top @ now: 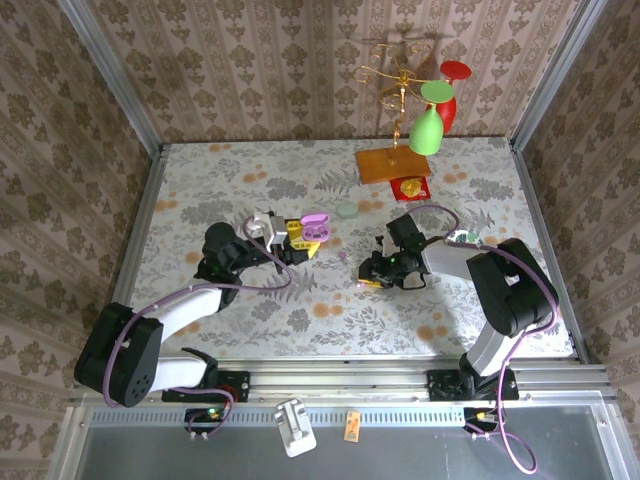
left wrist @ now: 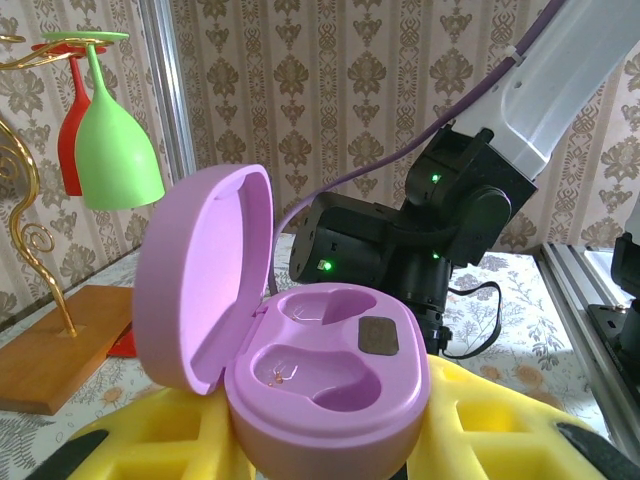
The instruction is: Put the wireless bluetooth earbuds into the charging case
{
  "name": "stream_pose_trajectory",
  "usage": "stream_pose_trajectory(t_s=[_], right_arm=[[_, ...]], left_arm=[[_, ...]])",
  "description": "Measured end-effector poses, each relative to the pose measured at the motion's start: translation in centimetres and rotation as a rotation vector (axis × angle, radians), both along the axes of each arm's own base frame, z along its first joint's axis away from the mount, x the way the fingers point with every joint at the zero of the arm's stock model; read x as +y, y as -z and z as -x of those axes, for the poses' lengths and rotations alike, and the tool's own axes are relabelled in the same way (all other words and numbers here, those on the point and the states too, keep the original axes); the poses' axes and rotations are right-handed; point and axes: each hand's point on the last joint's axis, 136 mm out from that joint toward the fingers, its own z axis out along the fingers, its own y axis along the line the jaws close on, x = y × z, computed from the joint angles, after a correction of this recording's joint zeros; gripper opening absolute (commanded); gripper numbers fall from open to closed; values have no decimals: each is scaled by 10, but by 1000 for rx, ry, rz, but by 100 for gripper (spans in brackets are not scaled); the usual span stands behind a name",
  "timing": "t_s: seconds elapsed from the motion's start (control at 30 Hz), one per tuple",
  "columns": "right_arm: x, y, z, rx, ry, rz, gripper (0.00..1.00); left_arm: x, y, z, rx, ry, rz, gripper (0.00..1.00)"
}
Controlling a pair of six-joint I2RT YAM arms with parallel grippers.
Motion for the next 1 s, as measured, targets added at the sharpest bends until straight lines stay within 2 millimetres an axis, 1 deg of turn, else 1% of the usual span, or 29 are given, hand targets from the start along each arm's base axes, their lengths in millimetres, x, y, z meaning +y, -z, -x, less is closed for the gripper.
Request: stream_pose_trajectory(t_s=[0.33,0.57,0.8,1.0], right_arm=[[5,-2,1,0,-11,-19,27],[7,3,2,10,-12,-21,27],[8,2,2,12,-10,-23,26],[11,3,1,12,-14,-23,21]], left_arm=[[0,0,0,0,0,0,24],[0,0,0,0,0,0,24],[0,0,0,-1,0,0,24],[0,0,0,-4,0,-1,24]])
